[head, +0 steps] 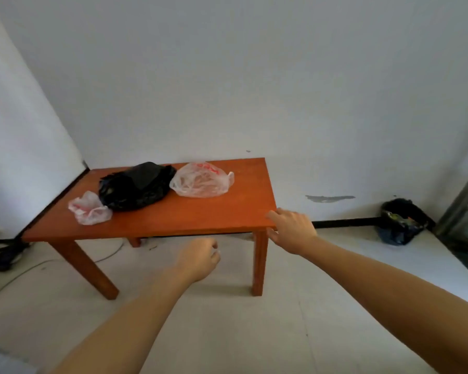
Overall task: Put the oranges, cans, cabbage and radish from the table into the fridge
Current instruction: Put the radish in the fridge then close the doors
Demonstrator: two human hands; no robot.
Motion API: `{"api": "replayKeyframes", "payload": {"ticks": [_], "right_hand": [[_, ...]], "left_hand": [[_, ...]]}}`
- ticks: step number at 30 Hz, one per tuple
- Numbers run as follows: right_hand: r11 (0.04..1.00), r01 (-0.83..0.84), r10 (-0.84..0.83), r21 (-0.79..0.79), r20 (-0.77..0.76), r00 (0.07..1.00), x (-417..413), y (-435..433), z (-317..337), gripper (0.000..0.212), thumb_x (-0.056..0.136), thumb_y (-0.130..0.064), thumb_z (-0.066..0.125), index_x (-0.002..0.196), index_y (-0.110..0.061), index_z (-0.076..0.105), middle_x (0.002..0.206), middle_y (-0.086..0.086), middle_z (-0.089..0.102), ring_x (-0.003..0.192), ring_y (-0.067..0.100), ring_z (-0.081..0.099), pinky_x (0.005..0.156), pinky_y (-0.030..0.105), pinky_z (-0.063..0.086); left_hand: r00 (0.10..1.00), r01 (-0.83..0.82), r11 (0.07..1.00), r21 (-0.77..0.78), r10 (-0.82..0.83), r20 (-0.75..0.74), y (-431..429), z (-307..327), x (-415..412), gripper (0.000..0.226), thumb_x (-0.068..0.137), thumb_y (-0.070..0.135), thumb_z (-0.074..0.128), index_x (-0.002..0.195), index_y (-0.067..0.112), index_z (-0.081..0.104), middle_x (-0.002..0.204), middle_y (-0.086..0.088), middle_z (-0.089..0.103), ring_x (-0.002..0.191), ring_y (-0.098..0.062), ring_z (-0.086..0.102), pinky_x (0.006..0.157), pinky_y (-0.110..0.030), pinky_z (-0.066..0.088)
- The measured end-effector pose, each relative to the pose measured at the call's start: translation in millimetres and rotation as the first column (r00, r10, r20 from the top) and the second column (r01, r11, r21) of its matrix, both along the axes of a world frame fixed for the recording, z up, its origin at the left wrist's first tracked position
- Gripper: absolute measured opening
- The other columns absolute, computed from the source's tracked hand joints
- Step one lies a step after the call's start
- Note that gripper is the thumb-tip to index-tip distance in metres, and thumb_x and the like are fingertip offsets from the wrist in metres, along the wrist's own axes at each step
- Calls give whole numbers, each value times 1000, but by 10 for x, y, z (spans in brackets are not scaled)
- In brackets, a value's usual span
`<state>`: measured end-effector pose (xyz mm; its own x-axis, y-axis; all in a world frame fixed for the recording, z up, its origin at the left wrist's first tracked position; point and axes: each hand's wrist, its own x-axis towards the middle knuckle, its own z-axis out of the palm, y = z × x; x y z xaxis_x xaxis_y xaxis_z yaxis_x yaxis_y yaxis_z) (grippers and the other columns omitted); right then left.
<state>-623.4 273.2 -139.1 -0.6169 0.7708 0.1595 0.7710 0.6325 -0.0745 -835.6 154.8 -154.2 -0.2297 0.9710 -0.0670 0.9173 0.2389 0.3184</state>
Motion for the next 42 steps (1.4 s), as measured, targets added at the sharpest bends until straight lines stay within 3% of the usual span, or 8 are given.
{"api": "replayKeyframes", "payload": {"ticks": [6, 13, 23, 29, 34, 38, 40, 42], "right_hand": [[985, -171, 171, 11, 32, 985, -1268, 734, 88, 32, 93, -36, 46, 122, -24, 52, 114, 1, 59, 99, 27, 61, 71, 36, 44], [946, -325, 324, 7, 43, 945, -2819, 1128, -113, 36, 92, -36, 48, 125, -24, 53, 124, 0, 60, 104, 25, 60, 75, 37, 47], [954, -298, 298, -21, 102, 949, -4854, 1646, -273, 36, 97, -35, 42, 130, -22, 47, 120, 4, 56, 103, 28, 58, 79, 38, 44], [956, -279, 290, -93, 136, 947, -5530, 2087, -454, 41, 96, -39, 41, 133, -22, 46, 121, 2, 54, 99, 25, 59, 78, 39, 50], [960, -258, 273, -112, 159, 949, -6043, 2588, -679, 39, 98, -39, 42, 133, -22, 46, 122, 1, 52, 103, 22, 57, 75, 34, 49], [958, -240, 264, -157, 155, 952, -6540, 3094, -874, 38, 96, -40, 45, 129, -22, 48, 121, 2, 52, 108, 23, 55, 77, 37, 50], [957, -228, 257, -182, 159, 953, -6825, 3321, -958, 39, 95, -41, 45, 130, -23, 48, 122, 3, 52, 110, 25, 54, 77, 39, 50], [951, -234, 270, -200, 176, 947, -7034, 3446, -1018, 42, 94, -42, 46, 131, -22, 46, 124, 4, 51, 113, 26, 52, 78, 39, 51]], "left_hand": [[989, -147, 988, 42, 146, 13, 344, 64, -1017, 21, 94, 26, 51, 109, 16, 60, 94, 0, 59, 79, -15, 53, 65, -30, 42], [960, -276, 959, 66, 278, -29, 506, -84, -2467, 17, 91, 27, 53, 104, 20, 63, 97, 2, 62, 88, -18, 59, 76, -34, 50], [972, -177, 974, 143, 196, -132, 1155, 72, -4561, 25, 93, 29, 49, 113, 19, 62, 103, 1, 58, 91, -19, 59, 72, -36, 51], [976, -54, 987, 152, 85, -203, 1751, -95, -5273, 32, 95, 29, 47, 124, 19, 55, 120, 0, 52, 111, -18, 48, 92, -32, 44], [918, 76, 997, 12, -65, -390, 2447, -331, -5748, 43, 96, 29, 47, 138, 21, 42, 149, -10, 28, 139, -29, 23, 113, -41, 27], [908, 48, 991, -123, -94, -407, 3062, -540, -6155, 68, 95, 33, 52, 150, 26, 13, 159, -14, 5, 147, -34, 0, 118, -47, 13], [916, 13, 976, -215, -98, -389, 3307, -699, -6413, 77, 94, 37, 54, 152, 29, 3, 159, -14, 4, 147, -36, 0, 117, -50, 13], [916, 3, 958, -288, -117, -383, 3434, -823, -6624, 78, 94, 36, 55, 152, 30, 2, 156, -14, 18, 144, -37, 13, 114, -51, 19]]}}
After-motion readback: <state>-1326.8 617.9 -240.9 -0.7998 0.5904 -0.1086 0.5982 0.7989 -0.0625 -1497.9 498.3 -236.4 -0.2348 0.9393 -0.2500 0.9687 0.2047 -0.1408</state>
